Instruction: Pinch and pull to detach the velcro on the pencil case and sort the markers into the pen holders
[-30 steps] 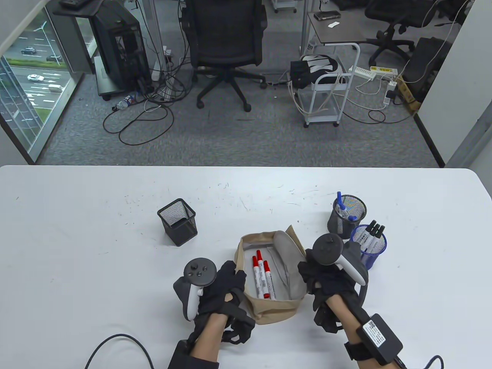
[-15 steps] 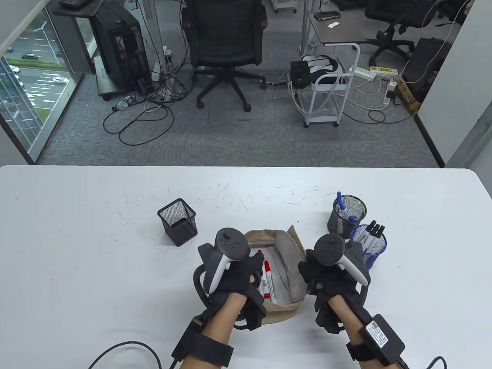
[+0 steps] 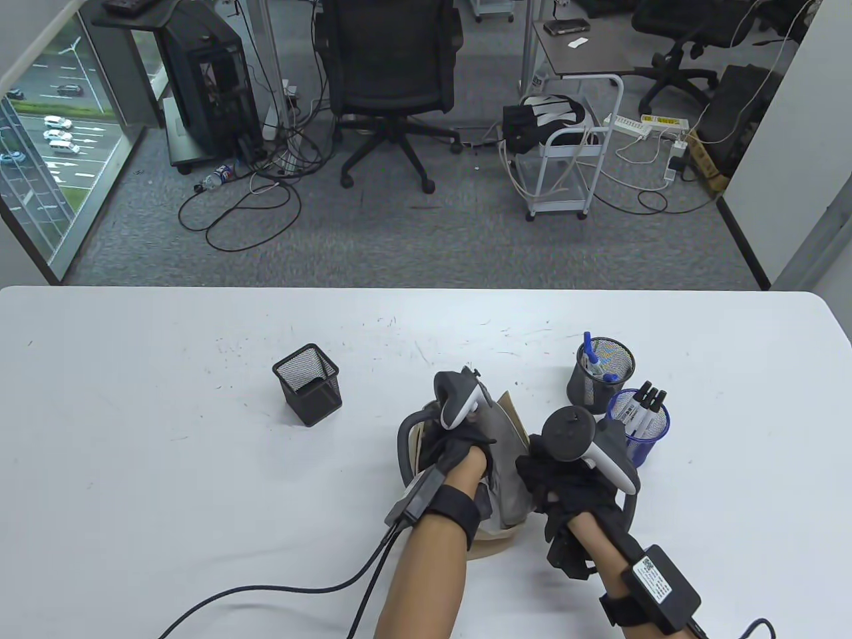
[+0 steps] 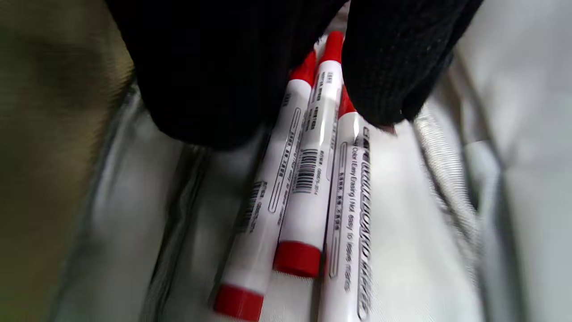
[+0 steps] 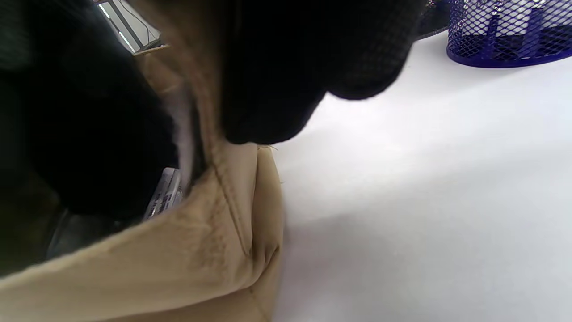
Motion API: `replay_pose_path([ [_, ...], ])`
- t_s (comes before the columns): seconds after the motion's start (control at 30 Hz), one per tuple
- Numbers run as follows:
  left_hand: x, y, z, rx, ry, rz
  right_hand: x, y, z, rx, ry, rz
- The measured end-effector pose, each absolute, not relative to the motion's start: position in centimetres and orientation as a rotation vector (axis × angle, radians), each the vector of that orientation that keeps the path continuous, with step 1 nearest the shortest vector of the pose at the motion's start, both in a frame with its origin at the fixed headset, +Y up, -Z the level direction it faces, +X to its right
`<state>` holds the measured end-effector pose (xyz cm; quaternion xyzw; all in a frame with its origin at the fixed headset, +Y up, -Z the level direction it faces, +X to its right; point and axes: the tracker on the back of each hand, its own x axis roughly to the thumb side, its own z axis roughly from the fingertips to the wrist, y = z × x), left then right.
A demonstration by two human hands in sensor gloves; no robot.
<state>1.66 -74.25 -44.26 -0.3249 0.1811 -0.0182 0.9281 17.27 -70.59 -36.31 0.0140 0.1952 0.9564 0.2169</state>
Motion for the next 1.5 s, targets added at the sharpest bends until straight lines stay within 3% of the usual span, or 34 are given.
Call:
replay_pose_path([
  [0.07,2.2,-74.4,-44.8,-0.672,0.344,-0.113,17.5,-70.7,-36.4,0.03,0.549,2.641],
  [0.33,1.7,-75.0,-44.9,-0.701,0.317,-0.015,17.5,-70.8,-36.5,0.014,0.552,2.638],
  [0.47,0.7,-73.9,-44.0,-0.664,0.271,0.107,17.2,-70.8,-36.4,0.018,0.54,2.653],
  [0.7,-4.4,-64.5,-44.0,-0.364,0.179,0.458,17.1,-70.8,-36.3,0.009,0.525,2.671],
  [0.87,-12.3,-59.7,-45.1,-0.103,0.298,0.517,17.1,-70.8,-36.3,0.009,0.521,2.677],
  [1.0,-18.3,-60.1,-45.6,0.066,0.448,0.463,17.1,-70.9,-36.3,0.011,0.525,2.671],
  [1.2,-22.6,-63.1,-46.1,0.078,0.55,0.483,17.0,-70.9,-36.3,0.015,0.522,2.678],
  [1.33,-23.3,-63.8,-46.2,0.038,0.55,0.516,17.0,-70.9,-36.3,0.015,0.523,2.68],
  [1.5,-20.9,-61.4,-45.5,0.017,0.46,0.52,16.9,-70.9,-36.2,0.014,0.524,2.681],
])
